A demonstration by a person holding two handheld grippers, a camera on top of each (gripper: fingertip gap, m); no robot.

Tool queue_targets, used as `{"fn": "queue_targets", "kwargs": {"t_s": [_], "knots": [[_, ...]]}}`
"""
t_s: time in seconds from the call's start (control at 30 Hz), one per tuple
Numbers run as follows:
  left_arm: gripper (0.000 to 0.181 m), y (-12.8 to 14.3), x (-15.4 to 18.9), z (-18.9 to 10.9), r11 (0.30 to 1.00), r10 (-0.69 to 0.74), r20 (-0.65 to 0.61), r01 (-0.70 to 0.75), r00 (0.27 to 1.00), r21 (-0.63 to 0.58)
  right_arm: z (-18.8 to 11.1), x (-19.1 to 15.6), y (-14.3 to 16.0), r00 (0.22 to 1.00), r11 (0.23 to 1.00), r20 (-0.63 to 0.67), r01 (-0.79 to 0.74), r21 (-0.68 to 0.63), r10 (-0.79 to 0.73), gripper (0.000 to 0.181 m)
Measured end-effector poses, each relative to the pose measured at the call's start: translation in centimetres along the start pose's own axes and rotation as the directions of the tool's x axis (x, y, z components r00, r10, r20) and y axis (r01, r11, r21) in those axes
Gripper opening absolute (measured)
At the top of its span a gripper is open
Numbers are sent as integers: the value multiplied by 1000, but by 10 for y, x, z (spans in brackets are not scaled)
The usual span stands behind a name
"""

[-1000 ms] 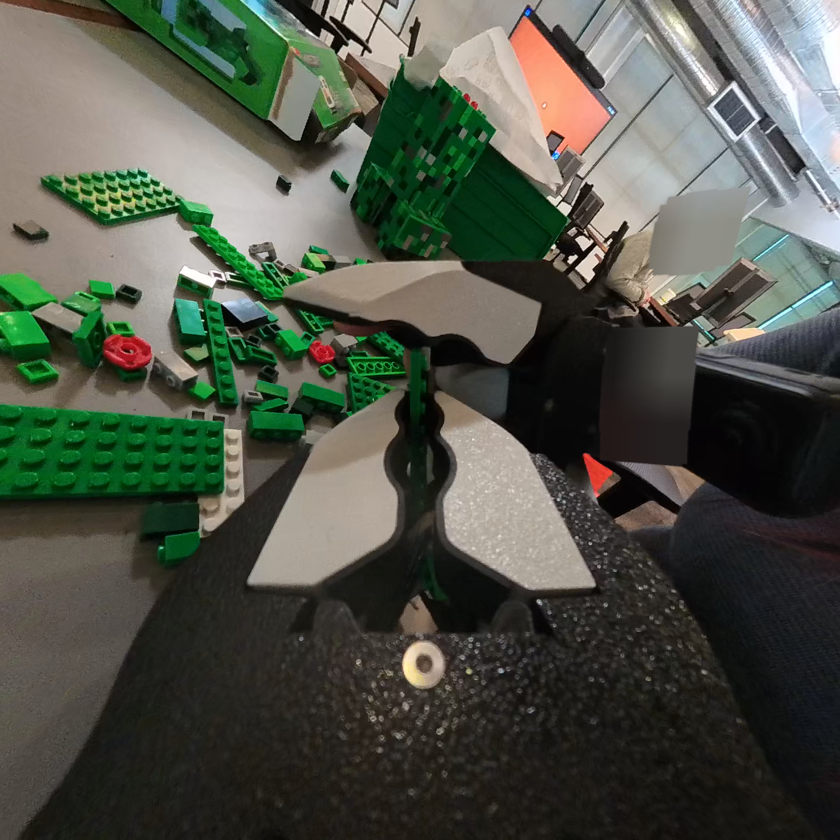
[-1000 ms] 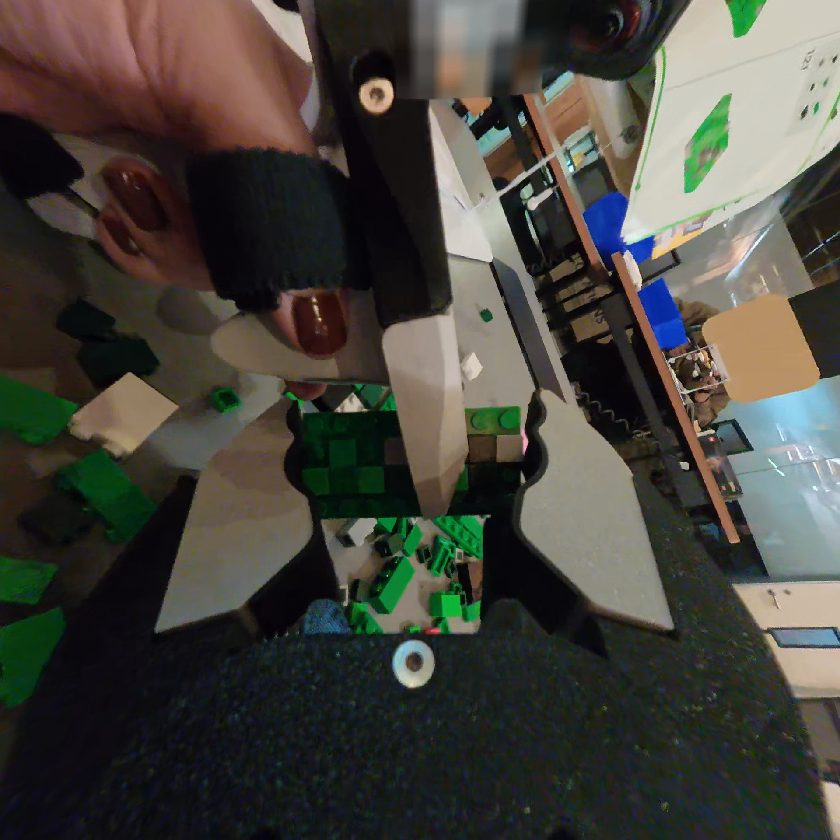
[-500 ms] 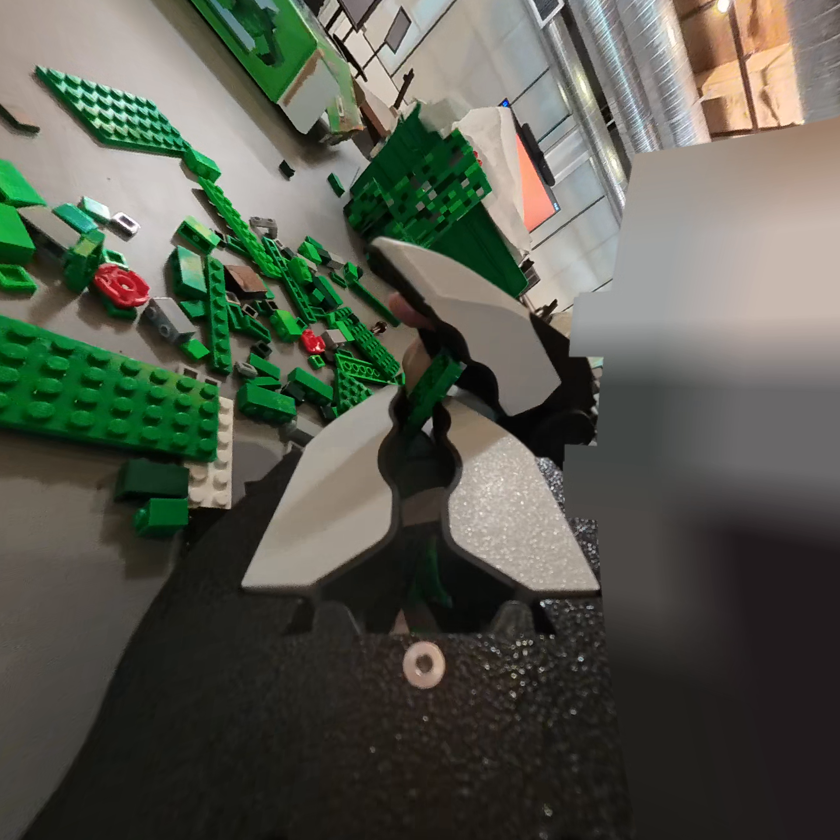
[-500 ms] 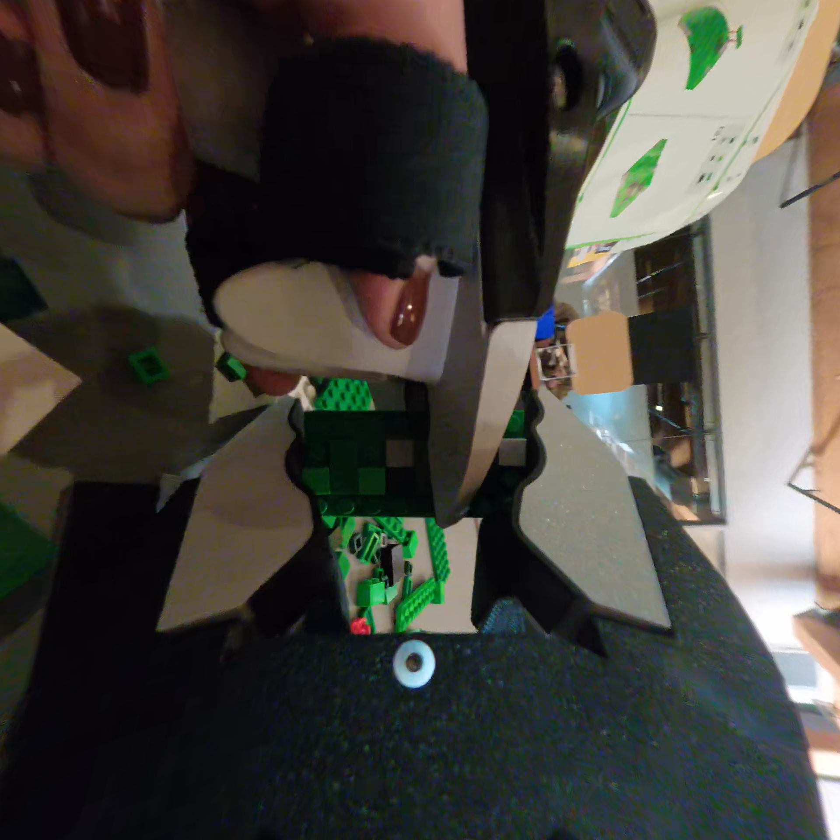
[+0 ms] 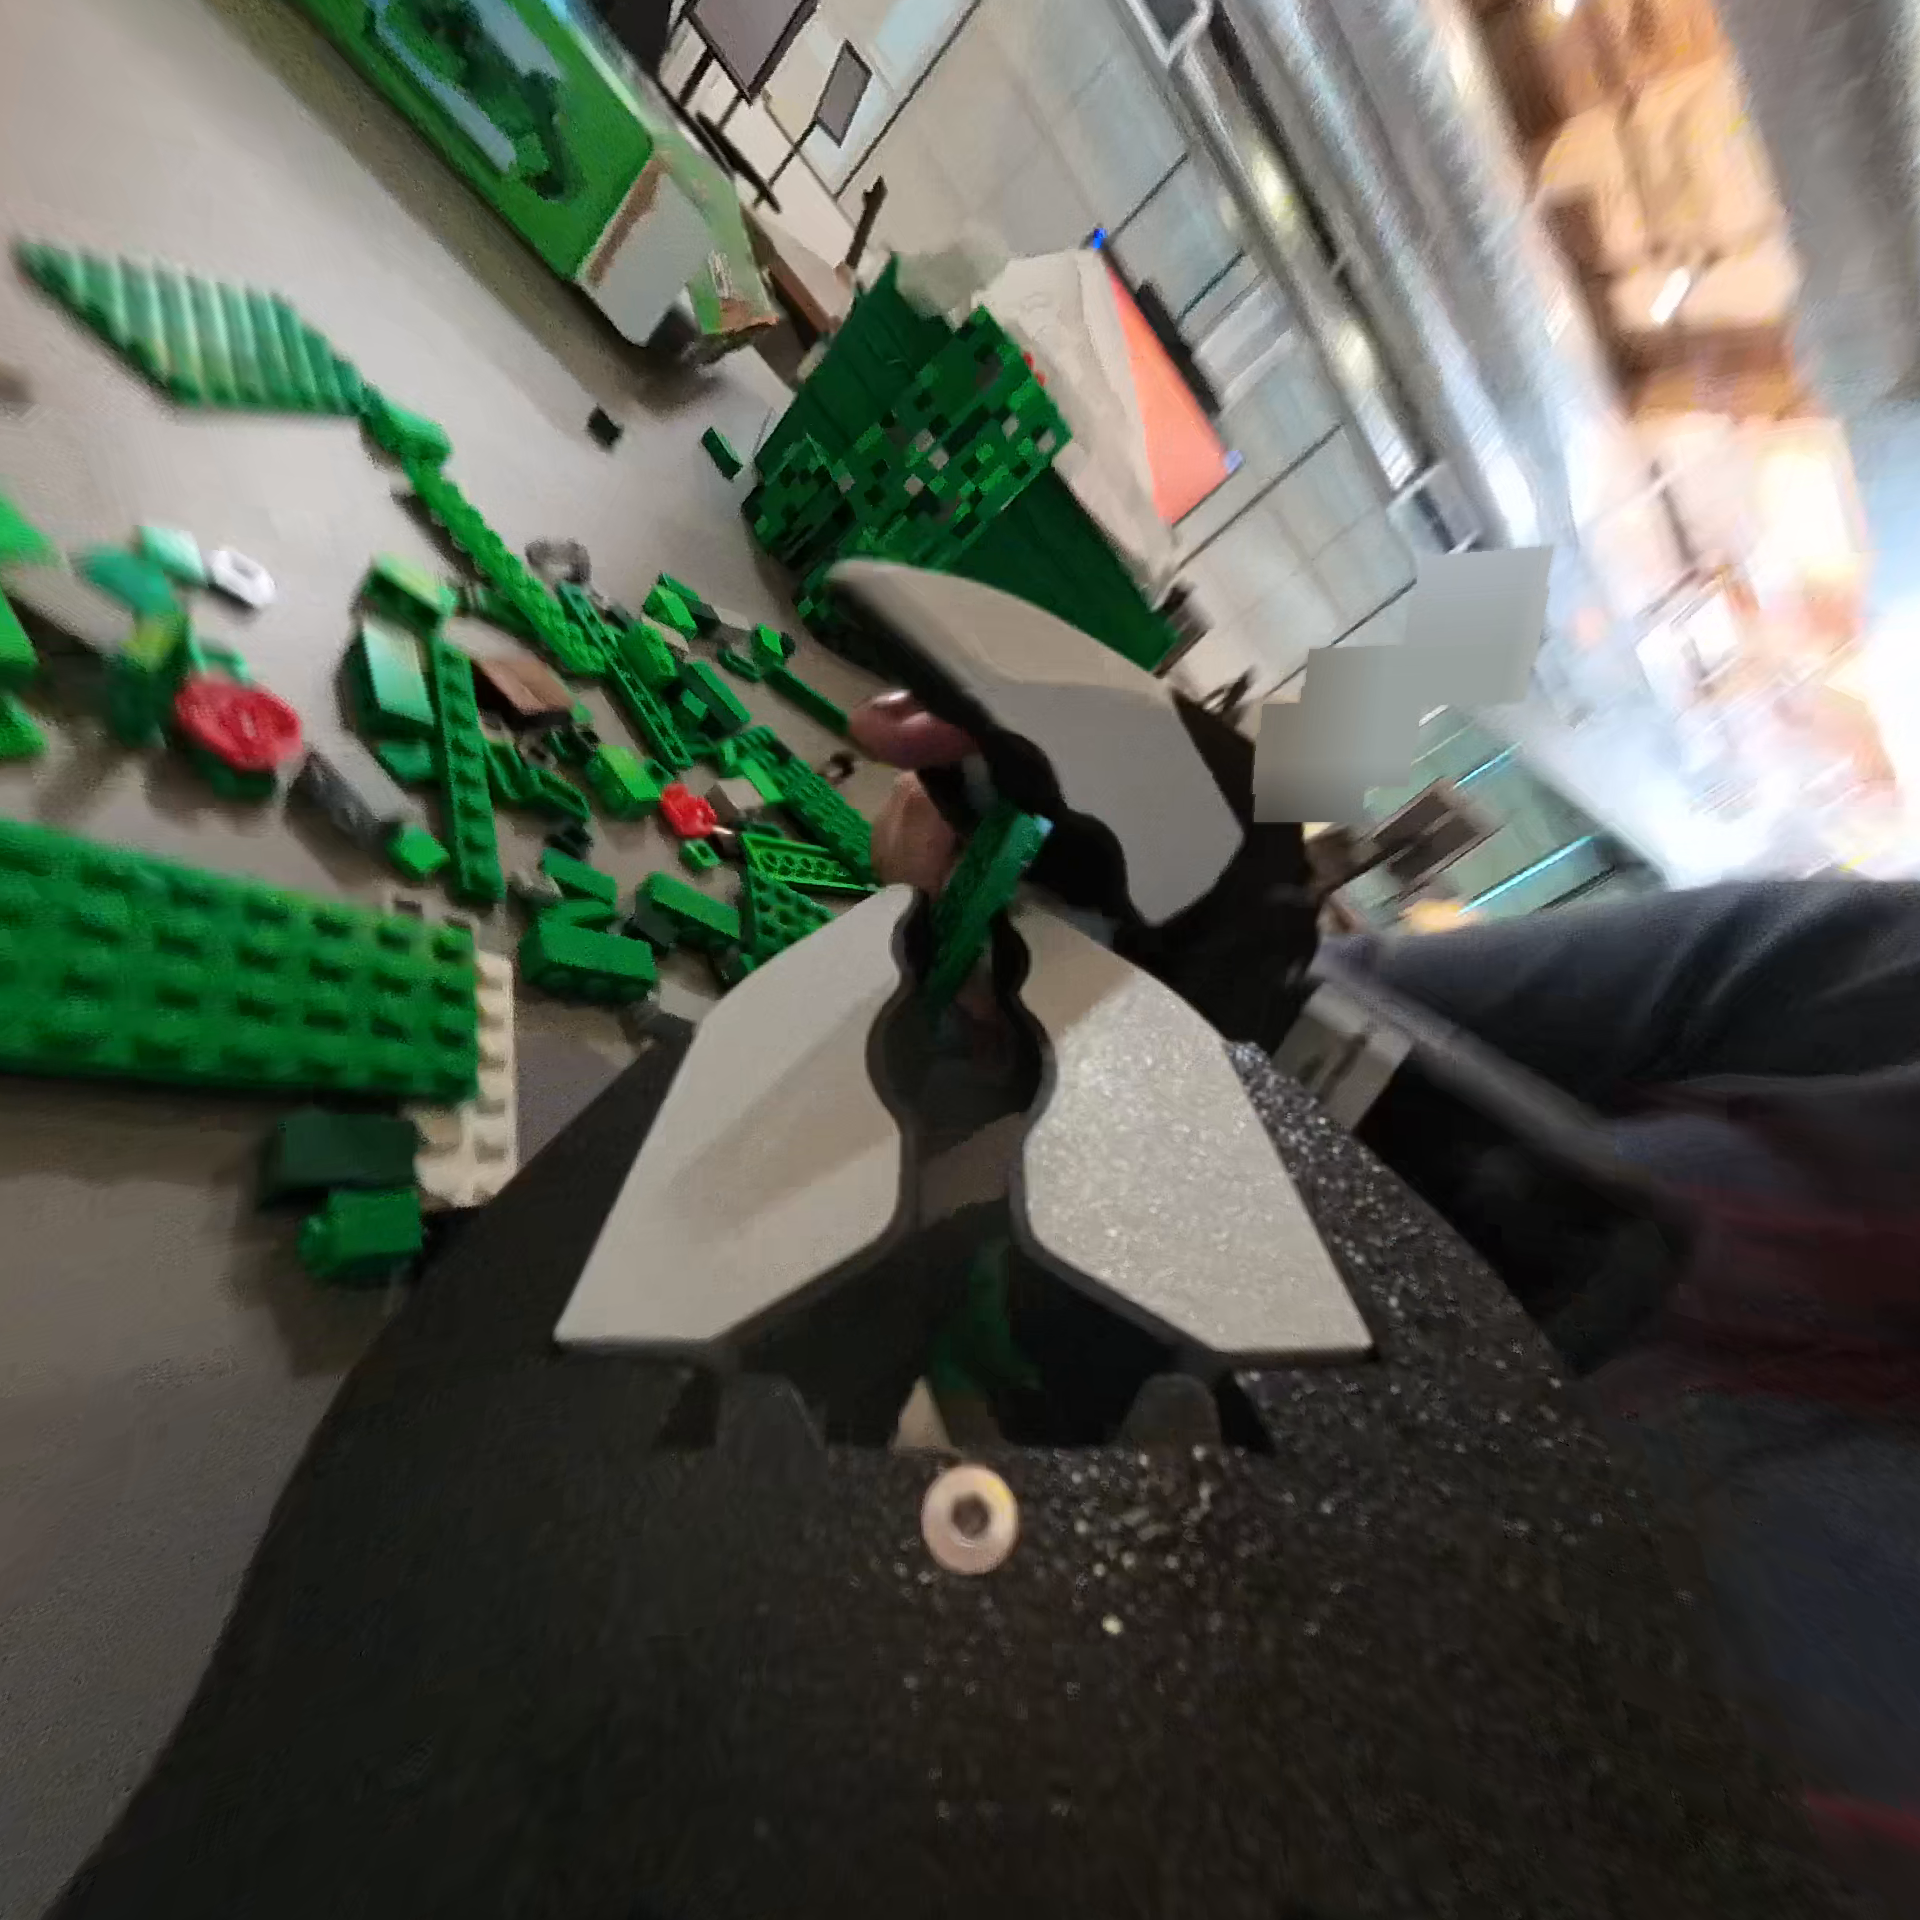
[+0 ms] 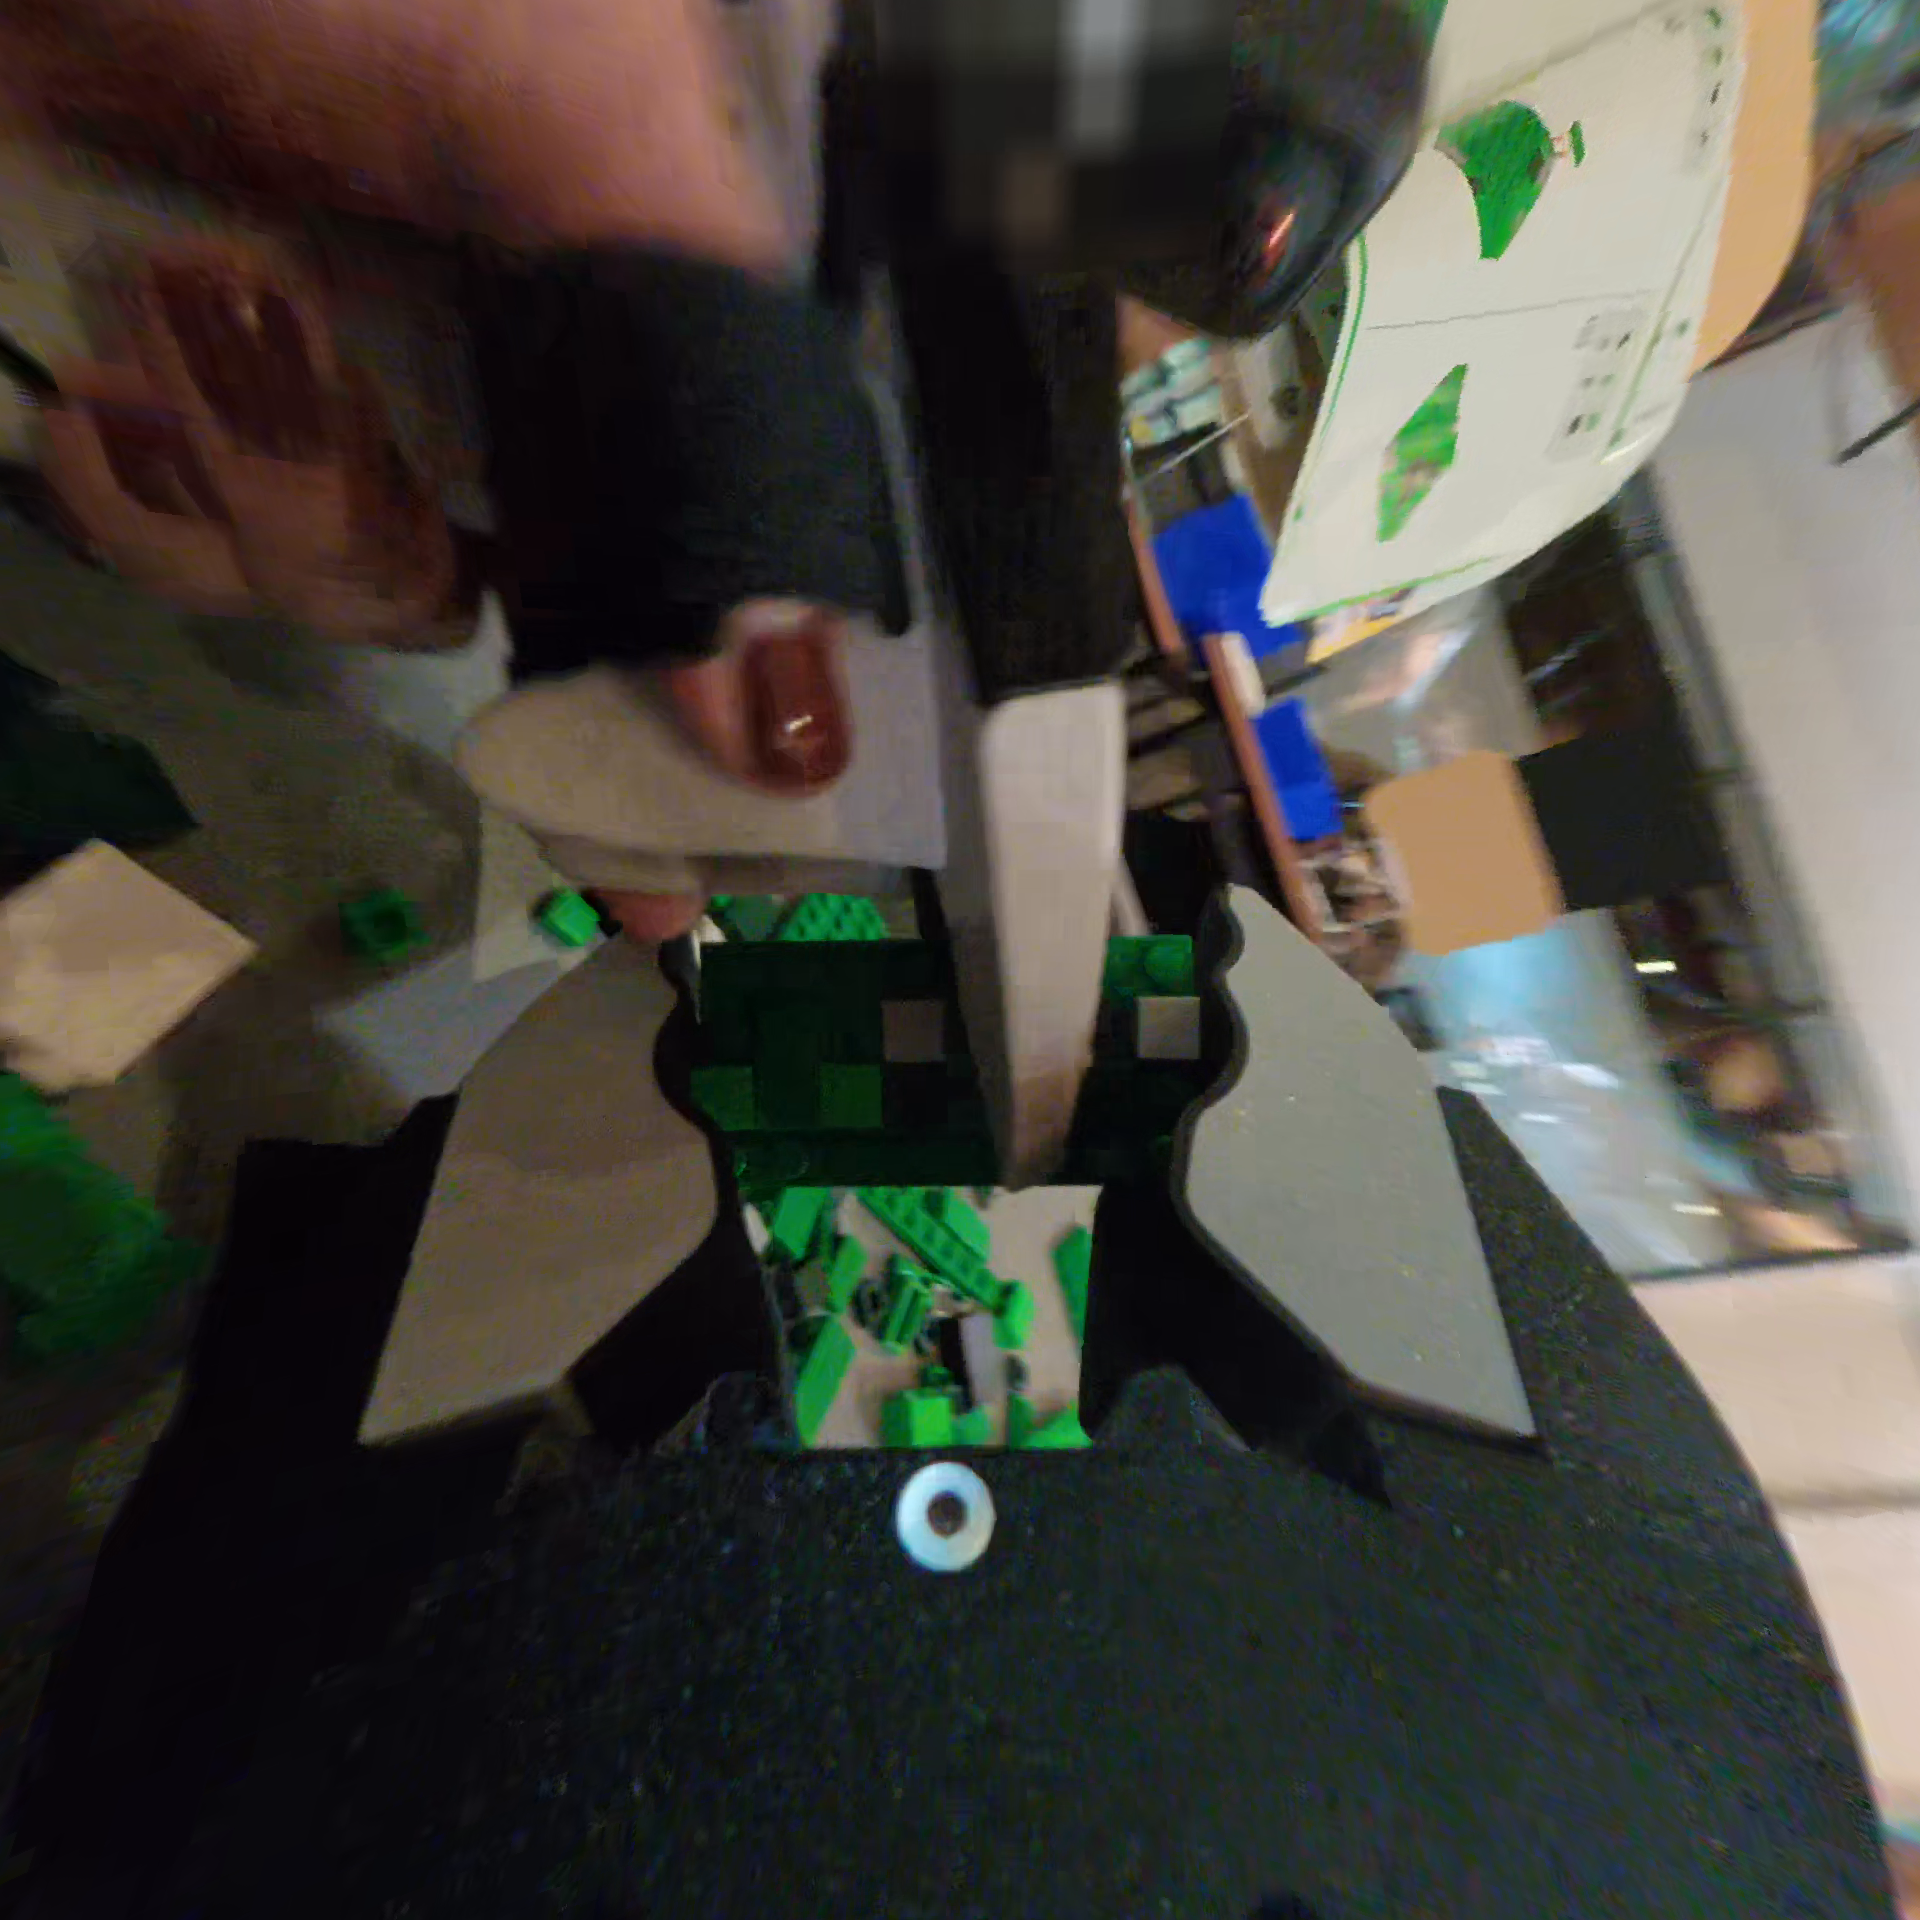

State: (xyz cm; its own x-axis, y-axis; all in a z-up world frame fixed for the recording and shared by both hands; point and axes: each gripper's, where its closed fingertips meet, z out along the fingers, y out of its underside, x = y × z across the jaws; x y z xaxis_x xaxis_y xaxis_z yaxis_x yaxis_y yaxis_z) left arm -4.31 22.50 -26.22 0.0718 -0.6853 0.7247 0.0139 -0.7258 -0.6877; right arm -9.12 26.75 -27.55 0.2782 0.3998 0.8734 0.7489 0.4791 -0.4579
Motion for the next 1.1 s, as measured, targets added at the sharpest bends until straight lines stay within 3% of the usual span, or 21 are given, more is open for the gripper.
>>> {"fn": "queue_targets", "kwargs": {"t_s": [0.03, 0.1, 0.17, 0.2, 0.37, 0.47, 0.57, 0.73, 1.1], "knots": [[8, 0, 0, 2, 988, 156, 54, -155, 986, -30, -2, -2, 0, 996, 997, 45, -76, 23, 75, 91], [8, 1, -3, 6, 876, 481, 183, -464, 857, -128, -6, -3, -2, 989, 990, 87, -124, 62, 119, 92], [12, 2, -2, 7, 783, 622, 233, -601, 747, -162, -9, -4, -4, 986, 988, 106, -133, 75, 125, 92], [12, 2, -1, 8, 780, 626, 229, -607, 746, -155, -10, -5, -4, 985, 988, 115, -135, 77, 125, 92], [13, 4, 7, 6, 907, 418, 71, -413, 906, -79, -11, -15, -12, 984, 989, 149, -108, 97, 92, 92], [25, 3, 5, 6, 908, 418, 88, -412, 904, -78, -12, -15, -14, 988, 990, 138, -92, 111, 77, 92], [40, 14, 1, 11, 907, 405, 85, -389, 910, -161, -13, -11, -17, 986, 984, 129, -125, 130, 109, 92], [11, 20, 2, 13, 895, 420, 75, -399, 904, -201, -13, -16, -17, 973, 977, 177, -170, 130, 146, 92], [7, 27, 3, 15, 947, 258, 44, -243, 965, -210, -17, -26, -18, 919, 948, 320, -285, 140, 229, 91]]}}
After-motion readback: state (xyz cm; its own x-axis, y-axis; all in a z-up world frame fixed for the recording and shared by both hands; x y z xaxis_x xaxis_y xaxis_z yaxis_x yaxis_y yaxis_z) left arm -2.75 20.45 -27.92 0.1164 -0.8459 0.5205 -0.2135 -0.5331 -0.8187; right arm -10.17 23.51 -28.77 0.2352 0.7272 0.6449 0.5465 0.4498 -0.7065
